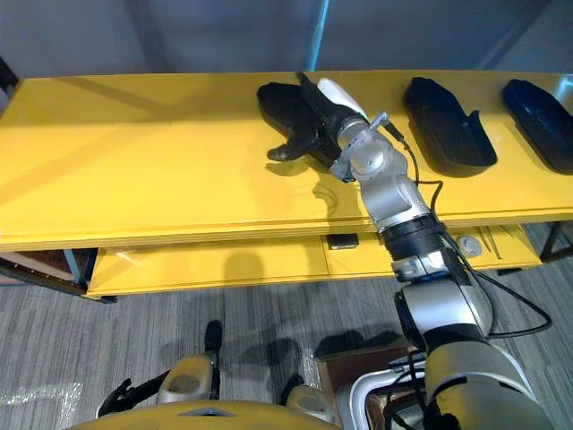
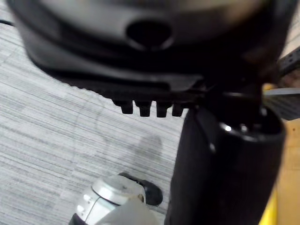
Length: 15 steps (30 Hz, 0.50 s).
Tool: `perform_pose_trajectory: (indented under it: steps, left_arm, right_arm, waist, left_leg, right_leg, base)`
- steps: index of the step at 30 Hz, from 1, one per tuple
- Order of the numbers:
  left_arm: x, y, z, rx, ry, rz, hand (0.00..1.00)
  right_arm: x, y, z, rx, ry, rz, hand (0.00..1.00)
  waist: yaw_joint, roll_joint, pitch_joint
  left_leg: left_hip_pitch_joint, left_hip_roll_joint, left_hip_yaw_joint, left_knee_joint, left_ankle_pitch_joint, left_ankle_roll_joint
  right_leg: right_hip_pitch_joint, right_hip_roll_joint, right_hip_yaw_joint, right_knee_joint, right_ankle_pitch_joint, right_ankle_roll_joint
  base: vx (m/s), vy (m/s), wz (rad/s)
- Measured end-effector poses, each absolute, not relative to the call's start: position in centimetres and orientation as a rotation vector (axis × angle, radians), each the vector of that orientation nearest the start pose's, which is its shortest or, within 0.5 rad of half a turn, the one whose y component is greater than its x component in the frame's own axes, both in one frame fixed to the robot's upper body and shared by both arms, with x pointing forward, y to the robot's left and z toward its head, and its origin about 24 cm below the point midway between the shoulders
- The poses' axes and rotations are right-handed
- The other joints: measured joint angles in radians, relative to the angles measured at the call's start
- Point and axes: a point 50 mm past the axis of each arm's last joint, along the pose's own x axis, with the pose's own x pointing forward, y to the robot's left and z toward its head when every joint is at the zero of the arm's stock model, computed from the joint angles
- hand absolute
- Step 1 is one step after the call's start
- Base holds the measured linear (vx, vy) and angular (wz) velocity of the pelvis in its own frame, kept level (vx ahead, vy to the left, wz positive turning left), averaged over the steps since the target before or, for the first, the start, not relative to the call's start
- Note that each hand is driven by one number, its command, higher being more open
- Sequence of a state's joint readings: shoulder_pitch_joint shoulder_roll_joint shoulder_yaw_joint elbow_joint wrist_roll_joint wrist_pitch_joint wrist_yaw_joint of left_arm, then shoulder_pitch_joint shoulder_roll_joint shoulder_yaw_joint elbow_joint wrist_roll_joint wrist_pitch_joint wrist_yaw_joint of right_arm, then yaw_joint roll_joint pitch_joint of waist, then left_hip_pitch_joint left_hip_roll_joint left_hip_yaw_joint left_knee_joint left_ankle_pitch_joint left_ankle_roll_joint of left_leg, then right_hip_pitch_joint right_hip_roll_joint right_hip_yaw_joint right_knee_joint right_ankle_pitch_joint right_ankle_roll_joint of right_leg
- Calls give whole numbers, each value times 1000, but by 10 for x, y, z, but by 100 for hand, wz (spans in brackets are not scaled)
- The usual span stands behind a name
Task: Walk over and take three plastic housings, then place them on the shelf
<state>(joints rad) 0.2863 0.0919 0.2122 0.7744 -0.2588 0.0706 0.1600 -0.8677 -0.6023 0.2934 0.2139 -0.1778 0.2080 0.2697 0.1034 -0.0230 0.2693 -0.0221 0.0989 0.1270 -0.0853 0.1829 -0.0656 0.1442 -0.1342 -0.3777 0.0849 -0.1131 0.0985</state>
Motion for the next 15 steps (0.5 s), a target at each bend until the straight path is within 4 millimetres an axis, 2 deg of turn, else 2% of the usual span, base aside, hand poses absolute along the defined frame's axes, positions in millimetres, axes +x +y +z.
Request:
perform_pose_trajectory:
  steps: [5, 9, 13, 15]
  left_arm:
    - [54, 241, -146, -99, 1078, 577, 100]
    - [53, 244, -146, -92, 1069, 583, 100]
    - [50, 244, -147, -88, 1082, 589, 100]
    - [43, 247, -147, -77, 1095, 595, 100]
  right_arm:
    - [354, -152, 241, -869, -330, 354, 100]
    - [345, -153, 243, -900, -365, 361, 100]
    - [336, -162, 259, -1077, -463, 325, 100]
    - [333, -176, 264, -1235, -471, 286, 100]
  waist:
    - [-28, -30, -15]
    - [-28, -40, -21]
    - [-26, -49, -27]
    - [-27, -61, -52]
  left_leg:
    - [25, 4, 17, -4, -5, -3]
    - [28, 15, 28, -5, -12, -2]
    - [22, 16, 27, -5, -13, 3]
    - [3, 15, 26, -5, -10, 2]
  right_leg:
    - [12, 3, 20, 2, 0, -1]
    - [6, 13, 32, 1, 3, -6]
    - [-4, 13, 31, 2, 1, -8]
    - [-21, 13, 30, 0, 6, -5]
  base:
    - [-18, -17, -15]
    - [-65, -13, -8]
    - [-46, -2, 1]
    - [0, 0, 0]
